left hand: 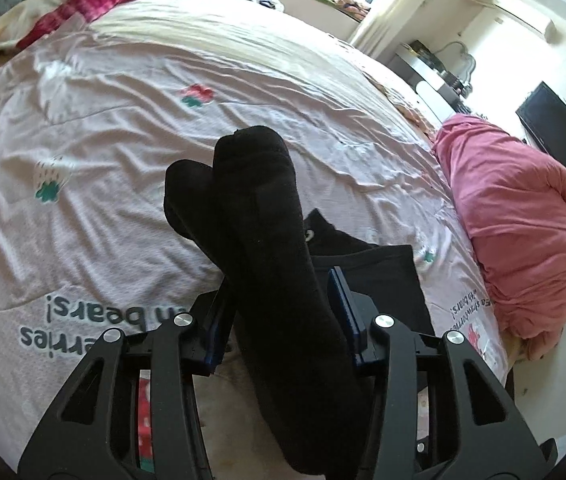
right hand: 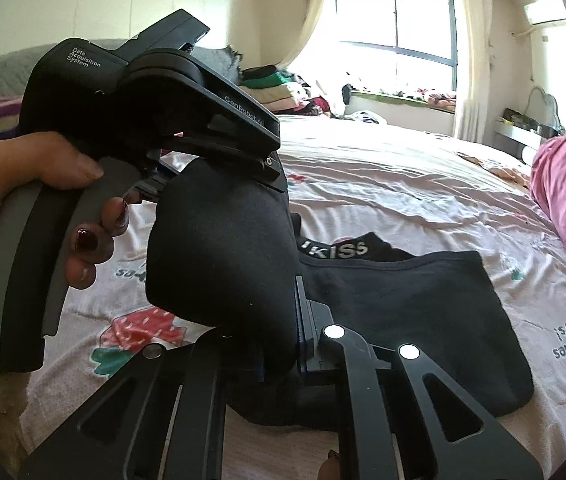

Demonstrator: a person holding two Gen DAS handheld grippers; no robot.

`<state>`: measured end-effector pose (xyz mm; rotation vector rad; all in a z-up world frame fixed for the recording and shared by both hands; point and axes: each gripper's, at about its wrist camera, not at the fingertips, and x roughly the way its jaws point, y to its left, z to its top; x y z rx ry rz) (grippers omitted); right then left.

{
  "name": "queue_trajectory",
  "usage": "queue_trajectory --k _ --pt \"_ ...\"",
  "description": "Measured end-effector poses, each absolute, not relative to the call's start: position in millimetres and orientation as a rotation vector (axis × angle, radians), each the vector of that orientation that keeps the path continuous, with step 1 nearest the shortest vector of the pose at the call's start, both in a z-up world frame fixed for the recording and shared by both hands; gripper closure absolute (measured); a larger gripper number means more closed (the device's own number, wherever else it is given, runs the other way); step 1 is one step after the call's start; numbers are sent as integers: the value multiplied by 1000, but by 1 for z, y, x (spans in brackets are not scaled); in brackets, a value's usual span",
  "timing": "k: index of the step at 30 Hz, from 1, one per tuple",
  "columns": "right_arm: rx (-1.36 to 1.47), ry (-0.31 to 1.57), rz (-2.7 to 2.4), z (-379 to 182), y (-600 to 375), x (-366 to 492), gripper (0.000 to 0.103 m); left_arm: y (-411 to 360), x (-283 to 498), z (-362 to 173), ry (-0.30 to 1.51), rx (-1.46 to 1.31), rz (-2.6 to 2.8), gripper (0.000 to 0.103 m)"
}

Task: Fold small clothes
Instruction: 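Lift the gripped edge with both tools and fold the bundle over onto itself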

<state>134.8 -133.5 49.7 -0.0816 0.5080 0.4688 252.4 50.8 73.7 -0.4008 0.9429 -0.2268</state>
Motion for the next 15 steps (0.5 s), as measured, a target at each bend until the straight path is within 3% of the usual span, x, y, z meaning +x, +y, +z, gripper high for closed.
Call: queue_trajectory --k 15 --pt "52 517 428 57 -192 144 94 -25 268 86 955 -315 -297 66"
